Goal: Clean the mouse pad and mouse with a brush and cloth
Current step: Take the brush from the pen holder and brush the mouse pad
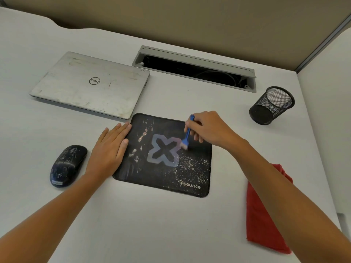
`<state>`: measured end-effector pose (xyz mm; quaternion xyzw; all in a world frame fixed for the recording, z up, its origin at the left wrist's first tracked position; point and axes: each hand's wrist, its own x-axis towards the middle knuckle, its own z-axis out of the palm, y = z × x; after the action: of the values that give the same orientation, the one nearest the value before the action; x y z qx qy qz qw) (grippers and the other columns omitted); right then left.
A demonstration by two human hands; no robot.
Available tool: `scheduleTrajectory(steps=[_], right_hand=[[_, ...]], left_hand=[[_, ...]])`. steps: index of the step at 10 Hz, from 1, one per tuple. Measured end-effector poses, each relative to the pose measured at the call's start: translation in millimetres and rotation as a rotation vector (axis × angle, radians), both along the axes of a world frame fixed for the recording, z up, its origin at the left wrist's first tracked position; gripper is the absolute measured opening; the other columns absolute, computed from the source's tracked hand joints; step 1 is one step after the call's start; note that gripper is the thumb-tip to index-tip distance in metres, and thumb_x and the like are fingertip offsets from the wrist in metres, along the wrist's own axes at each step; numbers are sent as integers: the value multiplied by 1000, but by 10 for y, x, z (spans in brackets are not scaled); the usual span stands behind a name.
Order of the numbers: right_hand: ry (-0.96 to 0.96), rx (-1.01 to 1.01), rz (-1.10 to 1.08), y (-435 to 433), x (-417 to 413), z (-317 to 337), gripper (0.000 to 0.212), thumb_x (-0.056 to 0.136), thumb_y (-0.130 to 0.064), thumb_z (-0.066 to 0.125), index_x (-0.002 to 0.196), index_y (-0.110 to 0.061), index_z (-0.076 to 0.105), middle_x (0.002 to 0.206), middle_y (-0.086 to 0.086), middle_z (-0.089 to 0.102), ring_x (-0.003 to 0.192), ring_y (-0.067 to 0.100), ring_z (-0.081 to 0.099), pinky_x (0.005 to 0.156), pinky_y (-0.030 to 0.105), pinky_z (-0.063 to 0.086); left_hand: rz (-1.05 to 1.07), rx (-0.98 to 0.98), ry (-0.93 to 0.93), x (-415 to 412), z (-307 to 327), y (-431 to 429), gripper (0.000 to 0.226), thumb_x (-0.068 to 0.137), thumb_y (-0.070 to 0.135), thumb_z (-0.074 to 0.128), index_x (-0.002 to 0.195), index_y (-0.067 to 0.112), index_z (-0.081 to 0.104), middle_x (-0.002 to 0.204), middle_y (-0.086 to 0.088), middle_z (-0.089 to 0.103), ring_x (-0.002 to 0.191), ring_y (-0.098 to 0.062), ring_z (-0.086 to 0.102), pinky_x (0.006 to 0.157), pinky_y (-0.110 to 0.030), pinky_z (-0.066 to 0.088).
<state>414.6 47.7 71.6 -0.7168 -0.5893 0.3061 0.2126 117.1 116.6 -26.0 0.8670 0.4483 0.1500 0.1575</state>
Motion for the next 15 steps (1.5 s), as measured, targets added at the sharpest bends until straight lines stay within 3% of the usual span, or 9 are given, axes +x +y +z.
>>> scheduleTrajectory(steps=[2,4,5,6,7,9,10,12,15], right_hand=[[-37,158,-168,74,-20,32,24,98,-21,47,97,-9,68,75,-2,62,55,4,58,61,18,54],[89,-58,114,26,-140,37,26,97,-27,49,90,-13,70,70,0,70,50,7,63,55,14,51],[-47,134,-116,90,-163,72,26,99,-23,47,103,-10,68,88,4,68,67,11,63,70,23,55],[-47,29,44,23,-173,75,26,98,-24,48,98,-10,69,86,5,70,71,16,66,77,32,57],[52,-152,266,-107,-230,117,26,97,-26,50,88,-11,70,74,2,70,62,12,67,68,26,58],[-87,96,-7,-111,-218,104,26,98,-25,48,96,-10,69,79,0,66,71,16,65,75,34,56],[58,-91,206,-218,-240,87,26,97,-26,50,91,-13,71,73,-2,69,63,9,67,67,23,56],[-85,105,-6,-222,-172,62,24,98,-24,49,95,-13,70,75,-3,63,64,8,59,65,24,49],[-67,121,82,-280,-172,105,24,98,-25,49,96,-12,69,81,1,67,70,12,62,69,27,51]], left_hand=[[-1,2,8,-2,-4,4,51,101,33,22,150,22,30,155,6,32,146,-11,22,121,-37,12],[2,3,9,-6,-8,7,51,101,33,22,150,23,30,155,7,31,146,-10,21,121,-36,11],[4,8,7,-1,-12,5,51,101,33,22,150,22,30,155,7,32,146,-10,22,121,-36,12],[5,9,6,0,-15,0,51,101,33,22,150,23,30,155,7,32,146,-10,22,121,-36,12],[5,9,7,0,-17,7,51,101,34,21,150,23,30,155,7,31,146,-10,21,121,-37,12],[1,9,14,0,-17,2,52,101,34,21,151,22,29,155,6,31,146,-10,21,121,-37,12],[7,11,13,4,-6,0,52,101,34,21,150,22,30,155,5,32,146,-10,22,121,-38,12],[0,21,17,1,-11,-2,53,101,35,20,150,21,30,155,5,32,146,-11,22,121,-37,12],[-3,16,12,0,-12,3,52,101,34,21,151,21,29,155,5,32,146,-12,22,121,-37,12]])
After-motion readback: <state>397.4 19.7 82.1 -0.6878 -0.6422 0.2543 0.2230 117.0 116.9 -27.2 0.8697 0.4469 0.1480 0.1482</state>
